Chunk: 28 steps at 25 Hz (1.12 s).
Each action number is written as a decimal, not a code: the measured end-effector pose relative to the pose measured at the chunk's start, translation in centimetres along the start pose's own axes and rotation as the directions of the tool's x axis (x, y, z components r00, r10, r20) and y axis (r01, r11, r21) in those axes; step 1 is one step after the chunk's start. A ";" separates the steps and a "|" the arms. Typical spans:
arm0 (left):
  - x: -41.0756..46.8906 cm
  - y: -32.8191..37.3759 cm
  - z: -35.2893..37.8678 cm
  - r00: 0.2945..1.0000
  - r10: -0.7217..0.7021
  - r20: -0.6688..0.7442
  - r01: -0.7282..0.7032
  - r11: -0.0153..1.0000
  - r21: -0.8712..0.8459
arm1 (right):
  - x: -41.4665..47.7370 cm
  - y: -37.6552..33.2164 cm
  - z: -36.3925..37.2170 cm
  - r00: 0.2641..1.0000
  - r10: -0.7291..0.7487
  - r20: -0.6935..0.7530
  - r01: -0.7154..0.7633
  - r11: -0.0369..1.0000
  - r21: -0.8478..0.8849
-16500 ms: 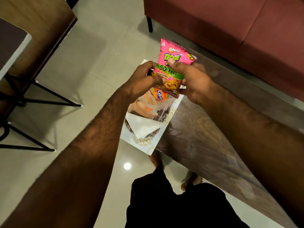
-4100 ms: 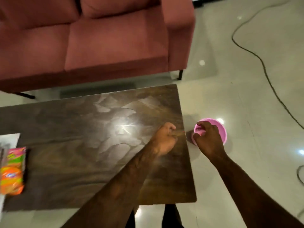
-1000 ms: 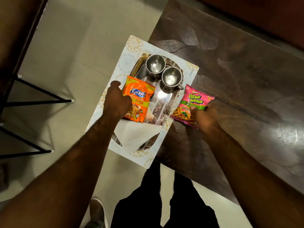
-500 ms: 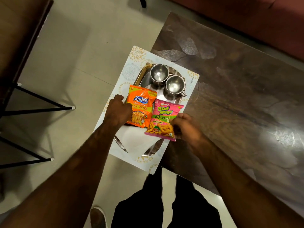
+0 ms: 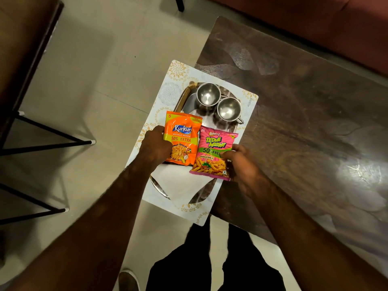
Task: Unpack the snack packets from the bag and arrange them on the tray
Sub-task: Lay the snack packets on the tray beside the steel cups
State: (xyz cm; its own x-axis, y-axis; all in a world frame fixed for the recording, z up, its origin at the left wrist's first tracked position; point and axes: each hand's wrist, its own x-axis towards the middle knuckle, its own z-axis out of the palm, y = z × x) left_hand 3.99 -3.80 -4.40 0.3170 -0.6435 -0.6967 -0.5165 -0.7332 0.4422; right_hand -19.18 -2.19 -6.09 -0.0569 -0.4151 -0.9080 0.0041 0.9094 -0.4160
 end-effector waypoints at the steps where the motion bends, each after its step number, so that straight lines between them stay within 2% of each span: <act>1: 0.0 -0.1 0.1 1.000 0.006 -0.019 -0.006 1.000 0.005 | 0.0 0.0 0.1 1.000 0.007 -0.003 -0.007 1.000 0.013; 7: -0.3 -0.8 1.1 0.997 0.035 -0.070 -0.041 0.995 -0.092 | -0.2 0.1 0.0 0.999 0.046 -0.014 -0.044 0.992 0.119; 16: -1.7 -0.6 2.5 0.995 0.089 -0.034 -0.094 0.970 -0.226 | -0.8 -0.1 -1.4 0.994 0.082 0.071 -0.106 0.871 0.479; 21: -1.8 -0.5 3.3 0.991 0.134 -0.020 -0.135 0.961 -0.243 | -0.6 0.4 -0.9 0.997 0.071 -0.025 -0.056 0.918 0.392; 28: -1.2 -1.0 3.3 0.991 0.133 -0.034 -0.137 0.961 -0.241 | -0.2 0.7 -0.5 0.999 0.008 -0.042 0.008 0.934 0.358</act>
State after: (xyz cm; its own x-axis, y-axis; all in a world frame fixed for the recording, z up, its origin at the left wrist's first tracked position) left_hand 1.53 -1.57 -5.82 0.2722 -0.7423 -0.6123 -0.3481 -0.6692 0.6565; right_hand -19.66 -1.48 -6.21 -0.0987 -0.4067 -0.9082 0.3611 0.8358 -0.4136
